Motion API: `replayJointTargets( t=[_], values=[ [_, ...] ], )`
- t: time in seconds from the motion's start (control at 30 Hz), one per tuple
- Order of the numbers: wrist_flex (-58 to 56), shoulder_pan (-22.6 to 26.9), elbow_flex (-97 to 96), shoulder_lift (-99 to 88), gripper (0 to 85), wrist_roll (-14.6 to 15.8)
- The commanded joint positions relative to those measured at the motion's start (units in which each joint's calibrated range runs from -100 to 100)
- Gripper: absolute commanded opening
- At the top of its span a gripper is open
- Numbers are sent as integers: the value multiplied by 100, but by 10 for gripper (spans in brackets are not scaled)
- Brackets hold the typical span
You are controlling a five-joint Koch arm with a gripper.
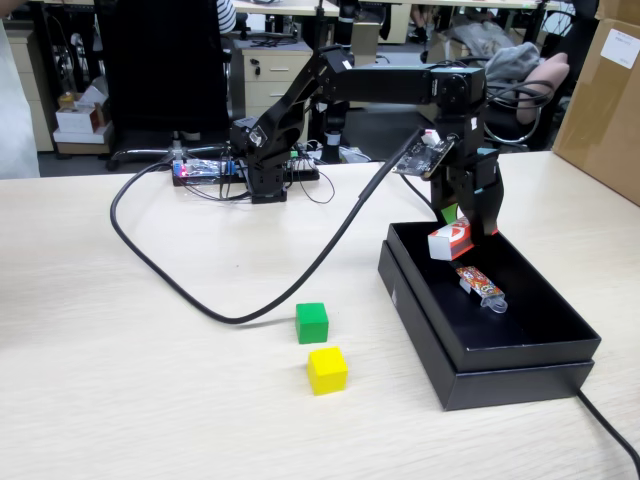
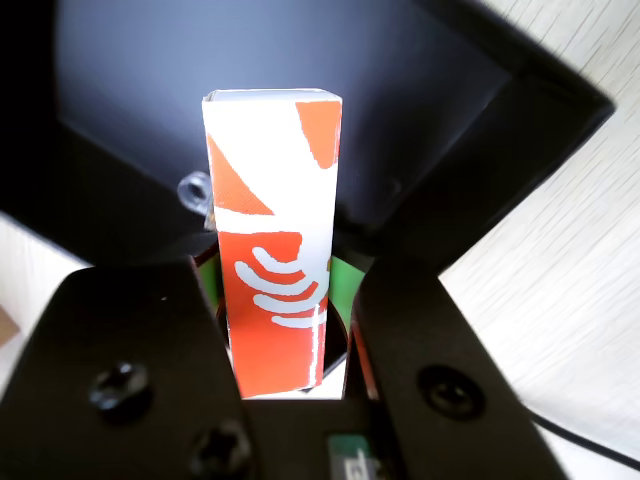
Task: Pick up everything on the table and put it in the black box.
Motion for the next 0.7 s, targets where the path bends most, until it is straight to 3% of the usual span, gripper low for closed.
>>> replayJointTargets(
  t=[0.0, 0.07, 0.23, 0.3, 0.67],
  values=[
    [137, -63, -4, -281, 13, -34],
    [137, -112, -240, -281, 114, -49],
    [137, -195, -612, -338, 168, -49],
    [137, -176, -648, -350, 303, -39],
    [85, -83, -421, -1692, 322, 0]
  ],
)
